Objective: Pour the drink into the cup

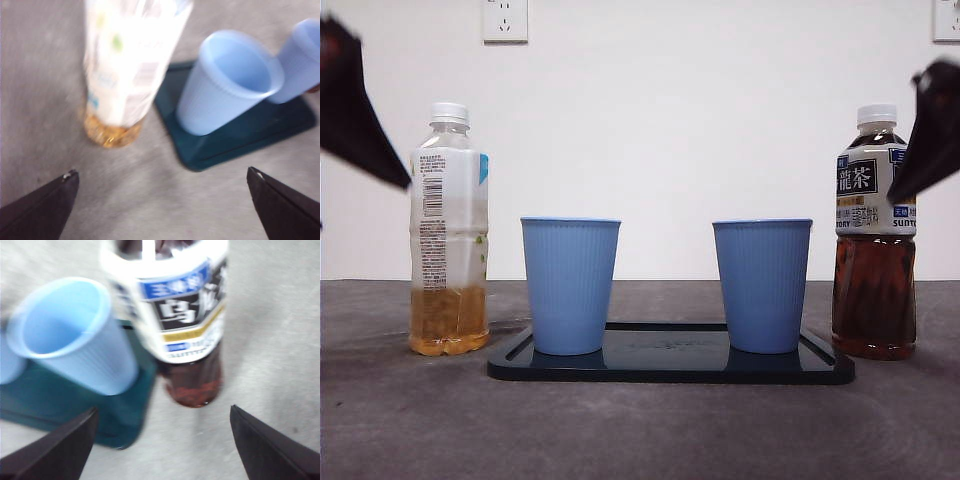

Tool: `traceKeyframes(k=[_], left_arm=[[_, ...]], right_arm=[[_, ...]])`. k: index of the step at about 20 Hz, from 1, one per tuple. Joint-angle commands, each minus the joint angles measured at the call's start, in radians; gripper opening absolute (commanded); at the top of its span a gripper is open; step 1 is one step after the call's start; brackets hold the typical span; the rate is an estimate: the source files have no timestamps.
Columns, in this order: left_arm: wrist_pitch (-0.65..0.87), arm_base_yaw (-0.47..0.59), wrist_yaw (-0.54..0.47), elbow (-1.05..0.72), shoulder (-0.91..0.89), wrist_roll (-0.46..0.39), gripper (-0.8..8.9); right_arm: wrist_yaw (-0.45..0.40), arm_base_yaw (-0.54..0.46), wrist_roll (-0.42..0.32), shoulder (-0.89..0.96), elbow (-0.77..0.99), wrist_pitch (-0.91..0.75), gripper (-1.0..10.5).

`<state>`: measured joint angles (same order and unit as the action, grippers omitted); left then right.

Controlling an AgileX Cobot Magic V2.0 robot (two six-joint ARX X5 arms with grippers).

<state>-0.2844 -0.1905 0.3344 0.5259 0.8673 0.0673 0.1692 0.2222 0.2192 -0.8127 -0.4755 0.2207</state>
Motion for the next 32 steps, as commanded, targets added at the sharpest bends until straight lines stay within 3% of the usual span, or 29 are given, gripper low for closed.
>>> traceKeyframes(k=[1,5,11,24,32], left_arm=[[0.164,-0.026,-0.033,-0.070,0.038,0.061,6.35],[0.376,-0.097,-0.144,-0.164,0.109,0.102,6.35],[0.626,-0.150,-0.258,-0.170,0.276,0.063,6.35],[1.088,-0.149,-0.294,-0.169,0.596,0.004,6.21],[1.251,-0.149,-0.312,-0.156,0.723,0.001,5.06]], right_arm=[[0.046,0.006,0.056,0.079,-0.006,0.028,4.2],[0.111,0.022,0.093,0.182,-0.035,0.116,4.2],[0.254,0.098,0.107,0.200,-0.093,0.265,4.2],[0.285,0.162,0.106,0.201,-0.103,0.293,4.2],[0.275,0.162,0.081,0.201,-0.103,0.293,4.2]])
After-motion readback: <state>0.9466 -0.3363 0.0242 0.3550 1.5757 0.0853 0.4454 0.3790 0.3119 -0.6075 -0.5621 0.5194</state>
